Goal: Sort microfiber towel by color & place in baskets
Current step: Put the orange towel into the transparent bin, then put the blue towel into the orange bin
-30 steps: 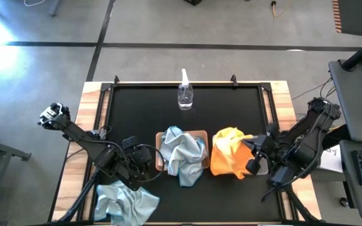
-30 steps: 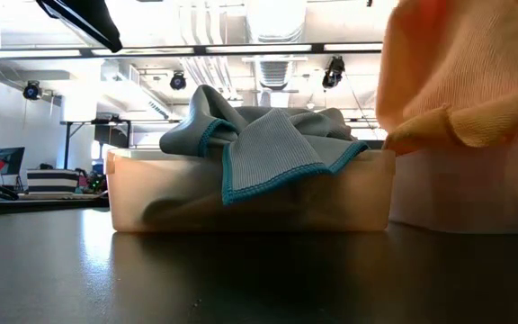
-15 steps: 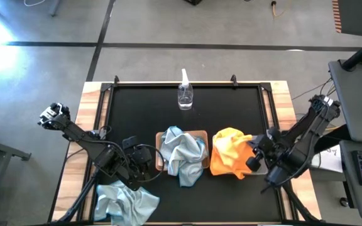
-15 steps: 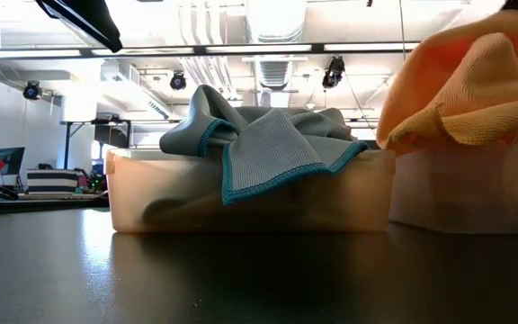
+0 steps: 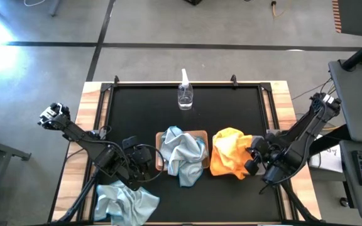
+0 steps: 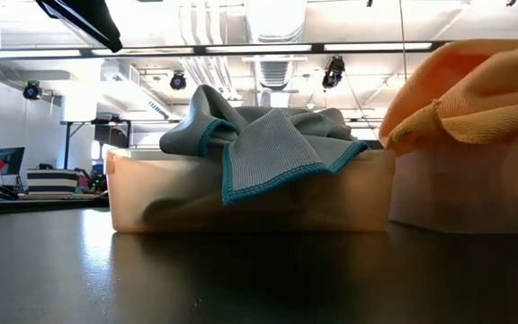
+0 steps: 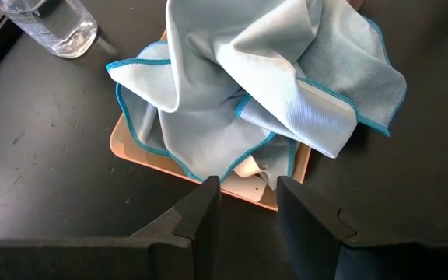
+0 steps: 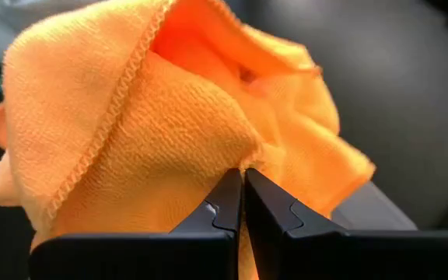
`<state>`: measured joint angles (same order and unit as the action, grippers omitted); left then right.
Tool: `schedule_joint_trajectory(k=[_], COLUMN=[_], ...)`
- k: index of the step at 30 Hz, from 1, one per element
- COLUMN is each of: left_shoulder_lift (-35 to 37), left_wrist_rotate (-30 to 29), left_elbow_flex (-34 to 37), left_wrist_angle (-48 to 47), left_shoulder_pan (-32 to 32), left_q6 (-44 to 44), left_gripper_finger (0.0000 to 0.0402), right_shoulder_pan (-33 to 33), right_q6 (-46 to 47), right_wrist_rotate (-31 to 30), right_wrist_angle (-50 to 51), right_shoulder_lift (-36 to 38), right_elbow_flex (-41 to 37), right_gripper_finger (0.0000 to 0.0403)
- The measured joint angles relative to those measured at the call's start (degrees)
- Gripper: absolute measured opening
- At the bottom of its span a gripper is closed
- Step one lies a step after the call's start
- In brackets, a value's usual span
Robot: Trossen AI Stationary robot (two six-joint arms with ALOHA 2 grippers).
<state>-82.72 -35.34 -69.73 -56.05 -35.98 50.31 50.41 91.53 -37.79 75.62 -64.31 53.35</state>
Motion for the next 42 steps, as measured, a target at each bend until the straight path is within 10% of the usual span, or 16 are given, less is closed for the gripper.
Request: schedule_joint_trajectory(k=[12,31,42], left_shoulder_lift=[0.0,0.0,0.0], left_wrist_rotate=[0.01,0.01,0.01], left_elbow_flex=[0.0,0.0,0.0], left_wrist_angle=[0.11,0.13,0.13], left_shoulder_pan=[-0.01,0.01,0.0], left_q6=[0.38,0.38,0.33], left_gripper_finger=[0.0113,0.0113,0.0113], right_shoulder_pan=[-0.02,-0.04,-0.05], right_q6=[3.02,-0.89,-11.66], right_wrist_rotate=[0.92,2.06,-10.51], right_wrist_angle=[-1.85,-2.73,-3.21], right_shoulder_lift=[-2.58,-2.61,-2.74], right_elbow_flex=[0.35,10.65,18.74], right_gripper_finger=[0.0015,0.0134,0.0114])
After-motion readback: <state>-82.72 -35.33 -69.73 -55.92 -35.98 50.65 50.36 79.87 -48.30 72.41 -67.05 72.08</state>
